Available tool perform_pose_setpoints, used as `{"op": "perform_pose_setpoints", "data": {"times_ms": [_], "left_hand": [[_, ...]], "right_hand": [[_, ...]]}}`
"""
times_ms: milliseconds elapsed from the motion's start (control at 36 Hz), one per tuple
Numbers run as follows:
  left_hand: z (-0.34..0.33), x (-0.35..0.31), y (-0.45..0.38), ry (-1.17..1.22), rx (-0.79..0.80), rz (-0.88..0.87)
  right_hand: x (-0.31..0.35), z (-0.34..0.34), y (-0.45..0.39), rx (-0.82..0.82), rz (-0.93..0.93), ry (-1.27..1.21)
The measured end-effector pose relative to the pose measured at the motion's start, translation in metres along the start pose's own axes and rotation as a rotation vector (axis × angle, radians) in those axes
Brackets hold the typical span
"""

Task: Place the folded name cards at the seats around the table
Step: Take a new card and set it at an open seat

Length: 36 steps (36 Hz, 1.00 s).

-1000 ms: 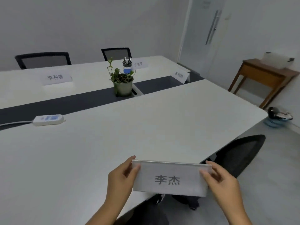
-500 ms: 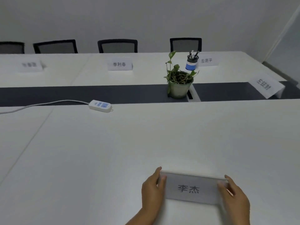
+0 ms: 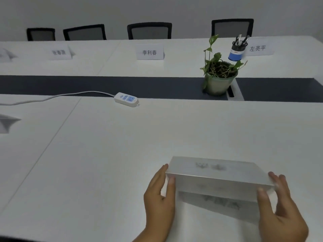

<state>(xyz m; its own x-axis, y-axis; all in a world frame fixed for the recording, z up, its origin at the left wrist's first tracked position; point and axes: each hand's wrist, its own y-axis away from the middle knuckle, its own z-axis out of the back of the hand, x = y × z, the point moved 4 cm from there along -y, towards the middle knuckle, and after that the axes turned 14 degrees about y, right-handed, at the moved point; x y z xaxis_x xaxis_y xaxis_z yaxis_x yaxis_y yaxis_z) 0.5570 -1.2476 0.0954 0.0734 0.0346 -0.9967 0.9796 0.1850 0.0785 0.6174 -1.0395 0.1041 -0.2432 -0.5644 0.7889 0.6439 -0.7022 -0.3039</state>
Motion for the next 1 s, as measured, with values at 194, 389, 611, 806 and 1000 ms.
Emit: {"op": "perform_pose_setpoints", "data": {"times_ms": [194, 389, 611, 806, 1000], "left_hand": [[0.086, -0.027, -0.048, 0.054, -0.186, -0.114], [0.161, 0.001, -0.142, -0.063, -0.205, -0.053], [0.198, 0.038, -0.232, -0.133, -0.06, 0.065], [0.213, 0.067, -0.267, -0.199, 0.101, 0.085], [0.233, 0.109, -0.26, -0.357, 0.03, 0.046]], "right_hand": [[0.078, -0.081, 0.016, 0.249, 0.057, -0.184], [0.113, -0.21, 0.044, 0.527, -0.003, -0.16], [0.126, -0.302, 0.053, 0.563, -0.081, -0.103], [0.123, -0.343, 0.053, 0.595, -0.061, 0.0], [0.097, -0.353, 0.068, 0.593, -0.099, 0.08]]}}
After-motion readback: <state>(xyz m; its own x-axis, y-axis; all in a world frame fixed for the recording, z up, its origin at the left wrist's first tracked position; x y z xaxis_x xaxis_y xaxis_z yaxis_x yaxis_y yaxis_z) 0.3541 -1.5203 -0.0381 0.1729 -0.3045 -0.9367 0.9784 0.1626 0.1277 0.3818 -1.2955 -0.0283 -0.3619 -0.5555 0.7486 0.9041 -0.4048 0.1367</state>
